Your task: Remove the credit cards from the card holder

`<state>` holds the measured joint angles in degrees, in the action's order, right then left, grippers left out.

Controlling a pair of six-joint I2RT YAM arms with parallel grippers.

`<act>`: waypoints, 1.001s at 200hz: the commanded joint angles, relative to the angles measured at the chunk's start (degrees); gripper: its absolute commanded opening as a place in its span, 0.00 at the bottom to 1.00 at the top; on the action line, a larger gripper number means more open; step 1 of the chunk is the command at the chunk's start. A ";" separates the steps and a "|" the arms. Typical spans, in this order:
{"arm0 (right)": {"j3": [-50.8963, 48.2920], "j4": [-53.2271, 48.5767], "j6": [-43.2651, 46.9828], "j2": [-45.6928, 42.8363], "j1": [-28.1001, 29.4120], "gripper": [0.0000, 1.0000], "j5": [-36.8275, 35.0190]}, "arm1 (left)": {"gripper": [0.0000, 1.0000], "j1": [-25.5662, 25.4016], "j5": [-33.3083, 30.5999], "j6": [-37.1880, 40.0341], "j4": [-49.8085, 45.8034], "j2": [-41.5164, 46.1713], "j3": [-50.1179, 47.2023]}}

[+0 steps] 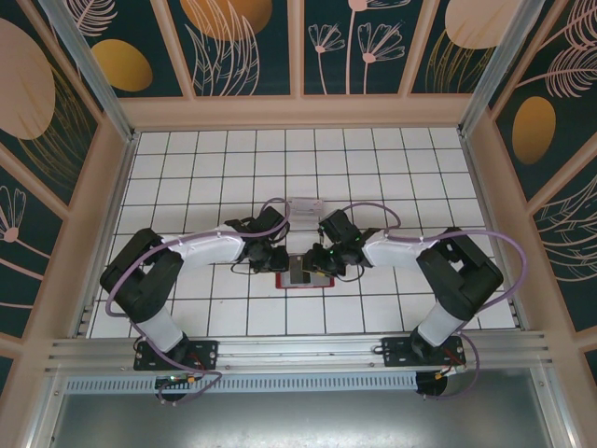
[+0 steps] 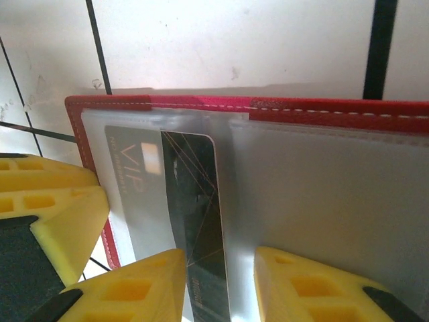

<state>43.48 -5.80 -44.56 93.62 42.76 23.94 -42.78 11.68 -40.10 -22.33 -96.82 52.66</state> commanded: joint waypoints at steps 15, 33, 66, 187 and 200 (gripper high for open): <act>-2.80 5.97 -1.11 1.35 -0.32 0.30 3.36 | 0.23 -0.45 -1.42 1.16 -2.42 -2.59 -1.93; -3.51 7.43 -1.27 1.55 -0.40 0.28 3.66 | 0.23 -0.46 -1.40 1.08 -2.46 -2.72 -2.03; -4.26 7.58 -1.70 1.28 -0.49 0.21 3.33 | 0.23 -0.46 -1.77 1.24 -2.97 -2.62 -1.87; -6.70 2.83 -0.43 -4.66 -3.12 0.07 0.18 | 0.23 -0.46 -2.36 1.47 -3.77 -1.98 -2.13; -6.88 2.38 -0.22 -5.30 -3.31 0.07 0.05 | 0.23 -0.46 -2.37 1.50 -3.78 -1.96 -2.06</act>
<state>38.15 0.58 -45.69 89.80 40.38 27.07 -42.83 11.68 -39.66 -22.31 -96.82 52.66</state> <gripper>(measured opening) 0.077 0.234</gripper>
